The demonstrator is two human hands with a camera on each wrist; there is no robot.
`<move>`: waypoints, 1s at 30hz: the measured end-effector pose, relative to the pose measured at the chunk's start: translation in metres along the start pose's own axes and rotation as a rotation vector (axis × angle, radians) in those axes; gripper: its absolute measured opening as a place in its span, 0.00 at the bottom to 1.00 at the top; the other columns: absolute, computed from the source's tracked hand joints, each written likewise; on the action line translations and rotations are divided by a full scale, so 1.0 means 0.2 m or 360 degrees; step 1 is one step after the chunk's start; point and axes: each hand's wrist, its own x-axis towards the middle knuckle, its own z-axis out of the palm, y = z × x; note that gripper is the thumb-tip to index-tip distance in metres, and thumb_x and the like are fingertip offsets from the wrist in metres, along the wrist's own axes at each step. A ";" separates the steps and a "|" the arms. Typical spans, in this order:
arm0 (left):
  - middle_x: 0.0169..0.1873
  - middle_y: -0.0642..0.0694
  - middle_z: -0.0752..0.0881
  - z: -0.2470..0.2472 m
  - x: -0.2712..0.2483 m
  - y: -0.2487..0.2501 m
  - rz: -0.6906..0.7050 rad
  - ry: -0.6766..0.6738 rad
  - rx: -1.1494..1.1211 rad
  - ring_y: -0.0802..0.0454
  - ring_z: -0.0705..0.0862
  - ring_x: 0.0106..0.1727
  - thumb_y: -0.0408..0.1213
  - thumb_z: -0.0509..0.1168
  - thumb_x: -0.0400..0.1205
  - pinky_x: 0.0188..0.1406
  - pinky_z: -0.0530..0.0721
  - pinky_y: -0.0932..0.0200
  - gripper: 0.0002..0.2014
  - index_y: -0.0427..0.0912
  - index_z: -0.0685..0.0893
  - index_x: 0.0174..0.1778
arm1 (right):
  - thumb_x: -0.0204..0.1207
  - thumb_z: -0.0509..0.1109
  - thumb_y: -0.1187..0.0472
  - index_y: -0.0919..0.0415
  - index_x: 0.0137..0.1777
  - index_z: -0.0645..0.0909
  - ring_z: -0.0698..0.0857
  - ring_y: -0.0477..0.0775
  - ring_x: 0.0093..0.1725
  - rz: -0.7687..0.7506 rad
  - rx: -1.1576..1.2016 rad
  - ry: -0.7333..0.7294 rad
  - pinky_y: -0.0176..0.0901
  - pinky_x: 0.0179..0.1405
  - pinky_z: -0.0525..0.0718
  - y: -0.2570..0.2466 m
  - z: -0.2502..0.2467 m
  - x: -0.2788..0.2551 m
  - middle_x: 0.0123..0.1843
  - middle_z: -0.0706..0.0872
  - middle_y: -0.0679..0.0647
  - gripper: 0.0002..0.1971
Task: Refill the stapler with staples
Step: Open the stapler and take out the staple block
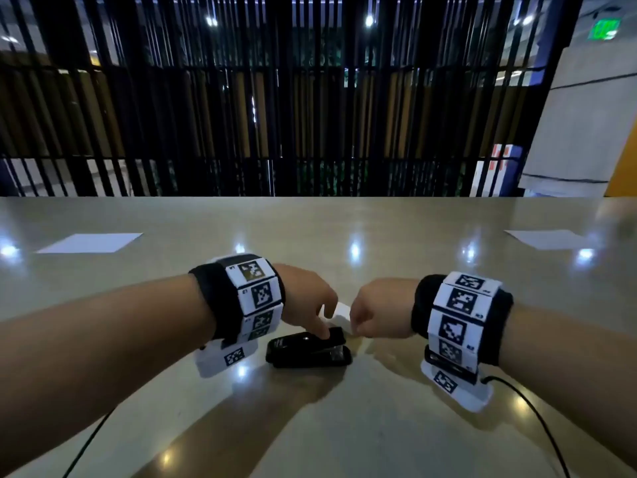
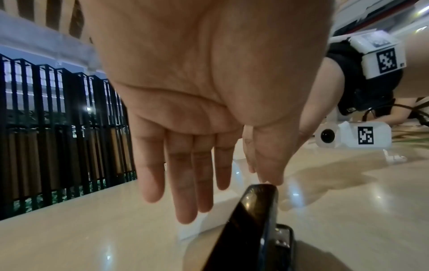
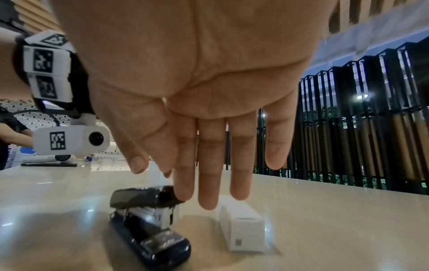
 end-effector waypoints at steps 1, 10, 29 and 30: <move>0.63 0.52 0.84 0.01 0.00 0.01 -0.0011 -0.0044 0.0006 0.47 0.82 0.62 0.57 0.63 0.78 0.63 0.81 0.47 0.27 0.51 0.74 0.72 | 0.80 0.61 0.55 0.54 0.58 0.87 0.86 0.56 0.55 0.0009 -0.0010 -0.0038 0.50 0.60 0.84 0.01 0.02 0.01 0.56 0.90 0.51 0.14; 0.56 0.46 0.86 0.11 0.06 0.07 0.0026 -0.0037 0.0070 0.48 0.82 0.49 0.53 0.66 0.78 0.48 0.81 0.53 0.23 0.46 0.79 0.67 | 0.80 0.61 0.53 0.42 0.66 0.82 0.83 0.54 0.62 -0.0009 -0.0040 -0.0189 0.51 0.65 0.81 0.01 0.15 0.00 0.67 0.84 0.47 0.17; 0.53 0.47 0.87 0.12 0.02 0.10 0.0184 0.0123 -0.0210 0.49 0.81 0.48 0.49 0.66 0.79 0.46 0.78 0.56 0.17 0.46 0.81 0.62 | 0.83 0.58 0.57 0.45 0.72 0.78 0.82 0.55 0.61 -0.0105 -0.0111 -0.0160 0.41 0.55 0.77 -0.01 0.17 -0.10 0.65 0.85 0.48 0.20; 0.53 0.47 0.86 0.11 0.01 0.08 0.0178 0.0168 -0.0281 0.49 0.81 0.49 0.50 0.66 0.79 0.47 0.78 0.56 0.19 0.45 0.80 0.62 | 0.82 0.58 0.57 0.45 0.71 0.79 0.83 0.56 0.58 -0.0094 -0.0119 -0.0154 0.42 0.54 0.78 -0.01 0.18 -0.10 0.62 0.86 0.47 0.19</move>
